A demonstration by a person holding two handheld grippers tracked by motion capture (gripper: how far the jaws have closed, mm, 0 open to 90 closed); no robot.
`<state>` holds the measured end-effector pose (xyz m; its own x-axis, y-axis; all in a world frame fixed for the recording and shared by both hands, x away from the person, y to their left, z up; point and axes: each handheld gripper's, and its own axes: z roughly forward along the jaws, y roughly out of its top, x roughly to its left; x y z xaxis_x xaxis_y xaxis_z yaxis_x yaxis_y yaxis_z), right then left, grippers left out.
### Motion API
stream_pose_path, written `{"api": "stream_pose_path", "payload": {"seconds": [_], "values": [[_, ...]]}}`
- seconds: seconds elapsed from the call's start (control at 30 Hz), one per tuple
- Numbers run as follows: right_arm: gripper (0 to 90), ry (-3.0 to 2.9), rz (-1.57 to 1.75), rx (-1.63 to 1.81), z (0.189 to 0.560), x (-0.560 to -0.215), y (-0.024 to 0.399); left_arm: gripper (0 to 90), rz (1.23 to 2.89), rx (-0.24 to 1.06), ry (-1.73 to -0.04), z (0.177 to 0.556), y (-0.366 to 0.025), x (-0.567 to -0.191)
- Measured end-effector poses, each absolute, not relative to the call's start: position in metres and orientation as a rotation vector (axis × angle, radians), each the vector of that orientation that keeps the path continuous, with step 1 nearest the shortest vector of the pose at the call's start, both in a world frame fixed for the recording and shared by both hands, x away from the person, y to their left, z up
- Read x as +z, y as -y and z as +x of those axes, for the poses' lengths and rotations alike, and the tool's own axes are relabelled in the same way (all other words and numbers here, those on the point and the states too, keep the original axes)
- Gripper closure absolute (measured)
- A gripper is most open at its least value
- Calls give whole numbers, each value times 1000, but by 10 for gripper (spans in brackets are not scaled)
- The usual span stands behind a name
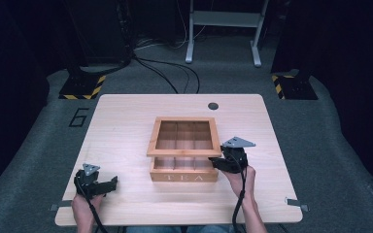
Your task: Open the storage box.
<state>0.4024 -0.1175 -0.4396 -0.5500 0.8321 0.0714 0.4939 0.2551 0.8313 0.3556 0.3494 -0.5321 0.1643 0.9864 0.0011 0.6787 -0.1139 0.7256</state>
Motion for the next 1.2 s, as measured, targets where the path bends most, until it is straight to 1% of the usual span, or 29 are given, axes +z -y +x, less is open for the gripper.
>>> {"api": "stream_pose_path", "payload": {"seconds": [0.2, 0.7, 1.1, 1.2], "values": [[442, -2169, 1230, 1202, 397, -452, 117, 25, 1861, 679, -1575, 356, -349, -532], [454, -2201, 1237, 1165, 389, -463, 121, 25, 1861, 679, -1576, 356, -349, -532], [450, -2259, 1261, 1152, 387, -459, 124, 25, 1860, 678, -1576, 356, -349, -532], [421, -2287, 1257, 1149, 385, -457, 126, 25, 1861, 679, -1575, 356, -350, -532]]}}
